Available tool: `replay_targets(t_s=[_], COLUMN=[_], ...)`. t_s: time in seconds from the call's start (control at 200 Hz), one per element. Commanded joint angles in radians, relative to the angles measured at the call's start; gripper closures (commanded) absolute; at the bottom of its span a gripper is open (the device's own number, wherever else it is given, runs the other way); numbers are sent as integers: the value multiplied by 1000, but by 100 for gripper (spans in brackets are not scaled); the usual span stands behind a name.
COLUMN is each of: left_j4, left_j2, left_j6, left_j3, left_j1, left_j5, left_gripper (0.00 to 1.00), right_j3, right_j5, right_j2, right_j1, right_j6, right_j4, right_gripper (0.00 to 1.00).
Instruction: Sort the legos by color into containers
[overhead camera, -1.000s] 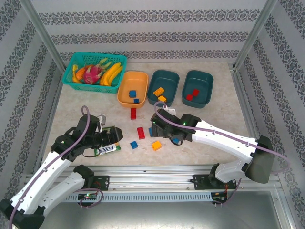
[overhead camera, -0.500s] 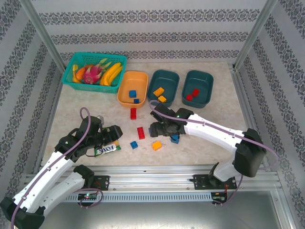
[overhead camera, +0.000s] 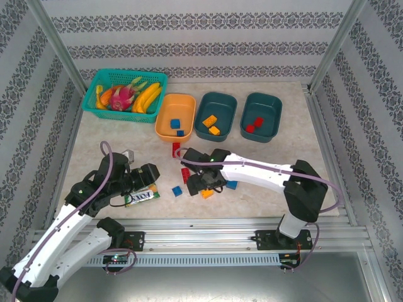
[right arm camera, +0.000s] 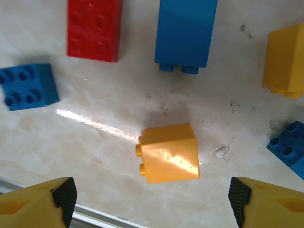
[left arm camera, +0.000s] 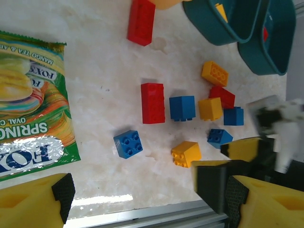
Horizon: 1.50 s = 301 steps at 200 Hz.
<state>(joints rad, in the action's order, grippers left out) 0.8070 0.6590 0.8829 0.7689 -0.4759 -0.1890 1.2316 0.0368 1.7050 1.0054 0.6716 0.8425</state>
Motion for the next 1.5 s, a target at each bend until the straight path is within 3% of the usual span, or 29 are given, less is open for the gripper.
replay_targets(t_s=[0.0, 0.325, 0.52, 0.684, 0.789, 0.929, 1.229, 1.499], left_j4=[50, 11, 11, -8, -55, -155, -316, -324], left_j2=[-13, -14, -12, -1, 40, 180, 590, 807], left_j6=[-29, 4, 3, 4, 2, -11, -63, -130], left_j3=[14, -8, -5, 1, 21, 100, 371, 555], left_j1=[2, 2, 1, 1, 0, 2, 79, 113], left_j5=[21, 10, 4, -12, -28, -43, -133, -155], left_gripper=[15, 15, 16, 17, 17, 16, 14, 15], right_j3=[9, 30, 20, 35, 90, 212, 611, 1055], right_j5=[-31, -47, -59, -11, 20, 26, 34, 70], right_j2=[56, 172, 171, 81, 6, -11, 308, 666], right_j1=[-4, -25, -28, -38, -96, -250, -512, -587], right_j6=[-54, -90, -86, -75, -76, -111, -136, -81], right_j4=[23, 5, -16, 4, 35, 21, -34, 101], right_gripper=[14, 26, 46, 59, 61, 61, 64, 66])
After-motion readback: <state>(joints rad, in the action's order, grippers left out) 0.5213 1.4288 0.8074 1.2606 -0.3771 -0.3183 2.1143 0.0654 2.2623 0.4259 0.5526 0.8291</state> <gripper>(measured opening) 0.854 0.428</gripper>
